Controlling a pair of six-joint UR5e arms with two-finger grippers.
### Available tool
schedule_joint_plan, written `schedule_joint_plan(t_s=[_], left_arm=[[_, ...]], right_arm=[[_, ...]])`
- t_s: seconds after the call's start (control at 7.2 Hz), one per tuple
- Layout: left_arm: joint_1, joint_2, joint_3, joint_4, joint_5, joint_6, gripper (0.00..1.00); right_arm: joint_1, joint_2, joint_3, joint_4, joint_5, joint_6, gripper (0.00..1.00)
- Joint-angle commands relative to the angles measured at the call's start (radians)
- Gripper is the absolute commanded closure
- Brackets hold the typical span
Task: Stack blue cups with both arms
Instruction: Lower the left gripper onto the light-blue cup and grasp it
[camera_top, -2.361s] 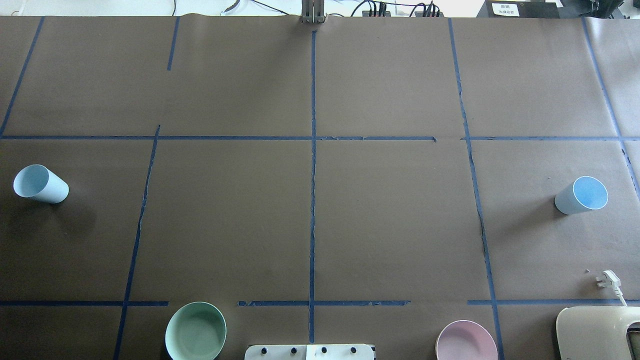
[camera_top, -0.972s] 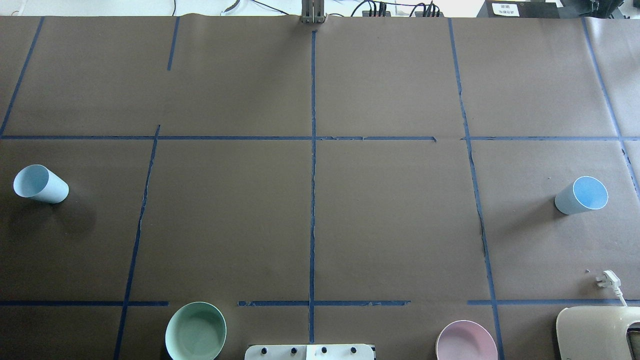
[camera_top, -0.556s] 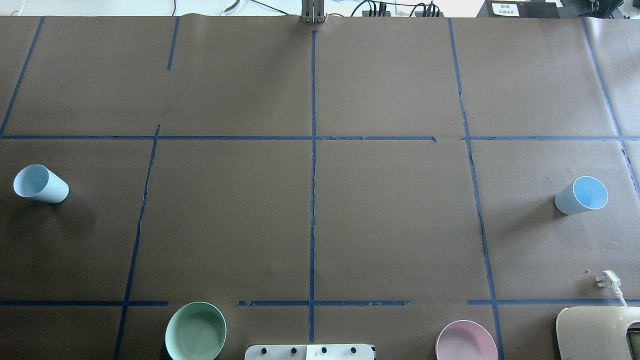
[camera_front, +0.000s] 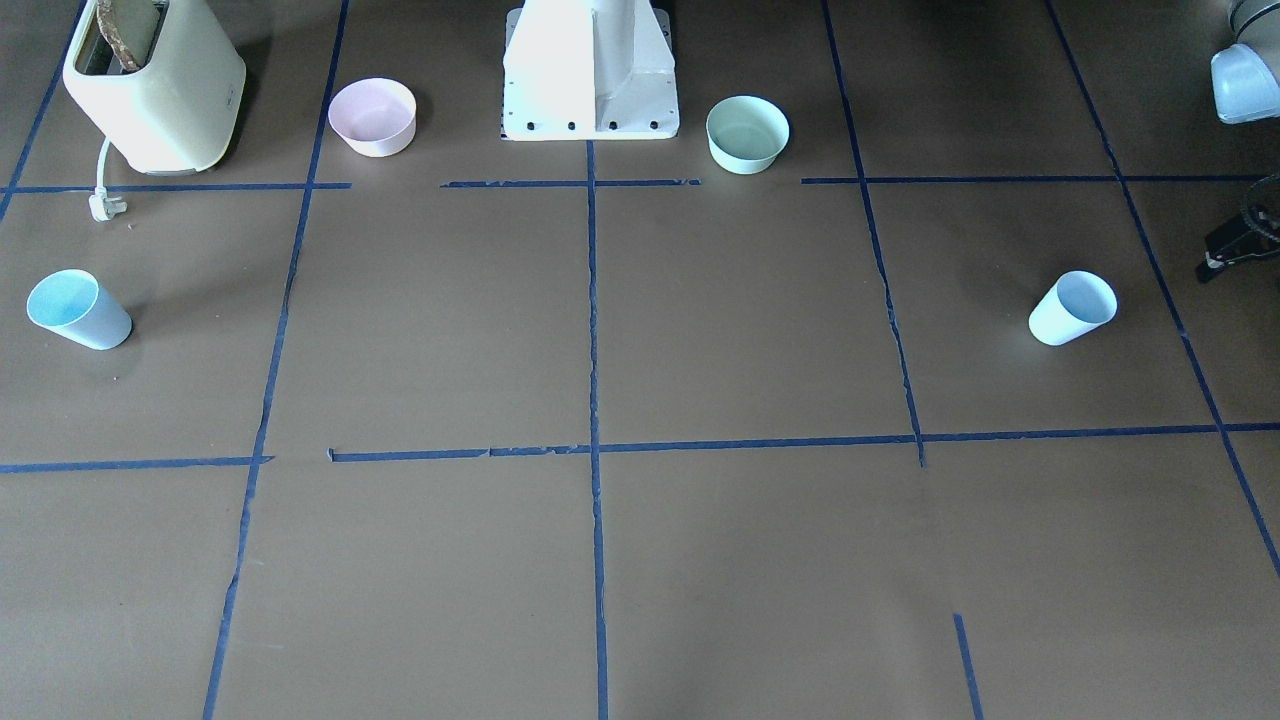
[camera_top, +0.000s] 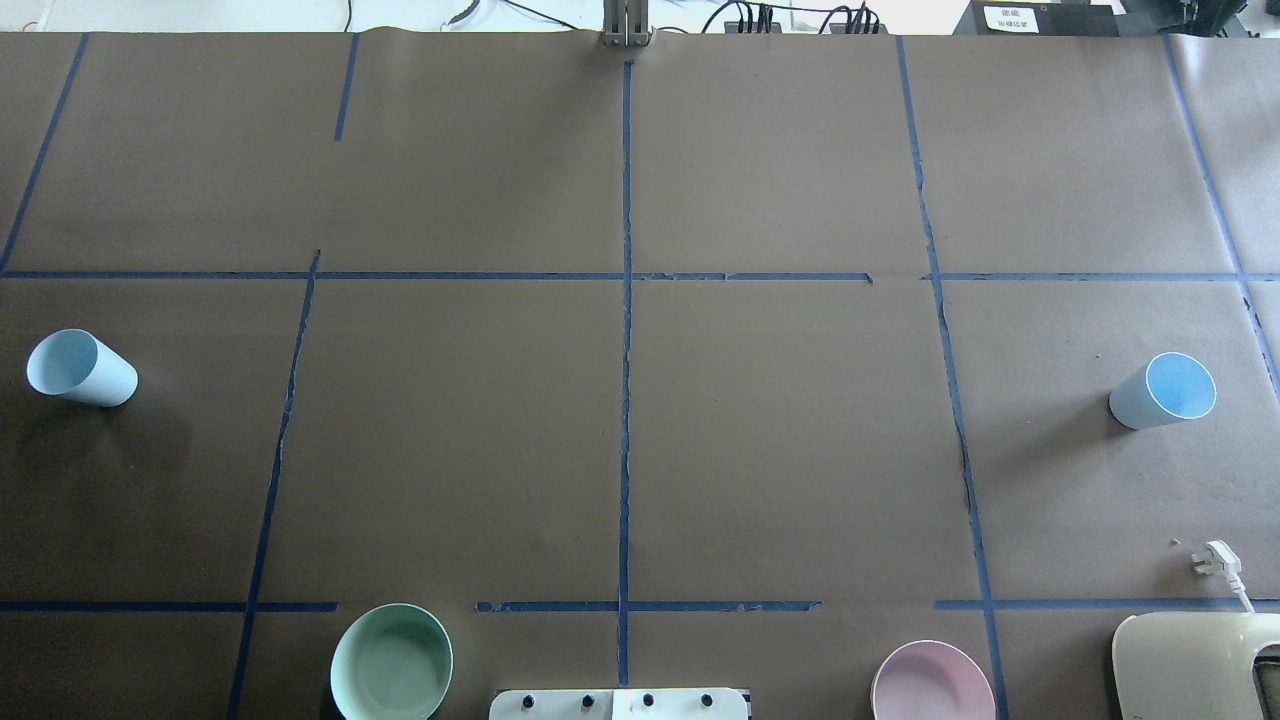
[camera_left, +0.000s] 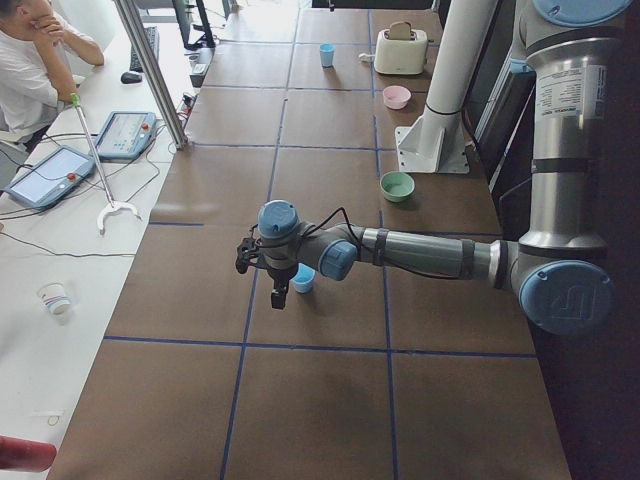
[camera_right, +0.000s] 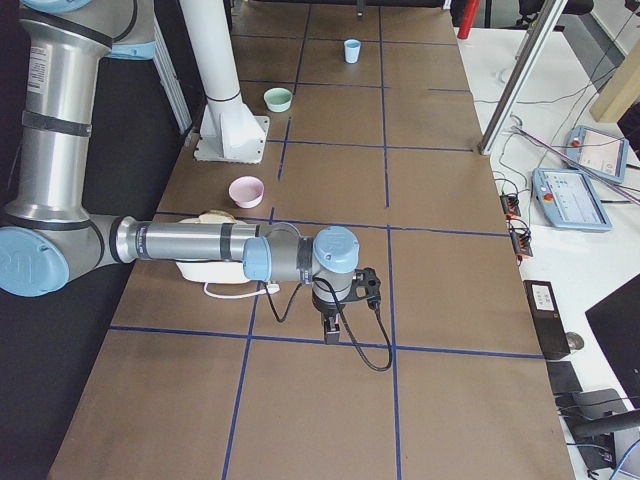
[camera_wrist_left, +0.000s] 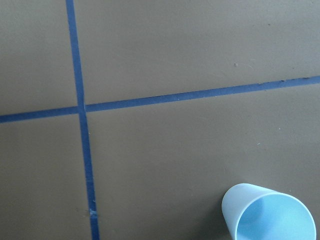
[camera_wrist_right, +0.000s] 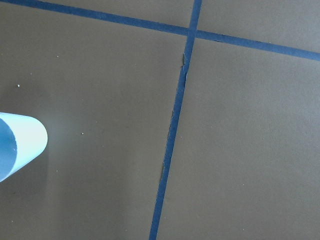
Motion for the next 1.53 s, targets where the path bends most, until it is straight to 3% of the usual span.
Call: schedule_joint_plan(t_s=[0.0,0.56,0.69,0.83,0.97,1.39], left_arm=[[0.1,0.008,0.053,-0.184,0.041,-0.195,0.0],[0.206,0.008,0.07,-0.198,0.082,-0.222,0.02],[0.218,0.008,0.08,-0.198,0.118,-0.254,0.37],[0.232,0.006,0.085,-0.2,0.119,-0.303,0.79],[0.232,0.005,0.084,-0.201,0.117,-0.302,1.0],[0.23,-0.003,0.012,-0.189,0.102,-0.313,1.0]], right_arm=[[-0.001,0.0,-0.003,0.001,-0.002,-0.001,0.0],[-0.004,0.0,-0.007,0.001,-0.002,-0.002,0.0],[-0.004,0.0,-0.009,0.001,-0.002,-0.002,0.0],[-0.004,0.0,-0.009,0.001,-0.002,-0.002,0.0],[-0.004,0.0,-0.009,0.001,-0.002,-0.002,0.0],[-0.004,0.0,-0.007,0.013,0.0,0.0,0.0]])
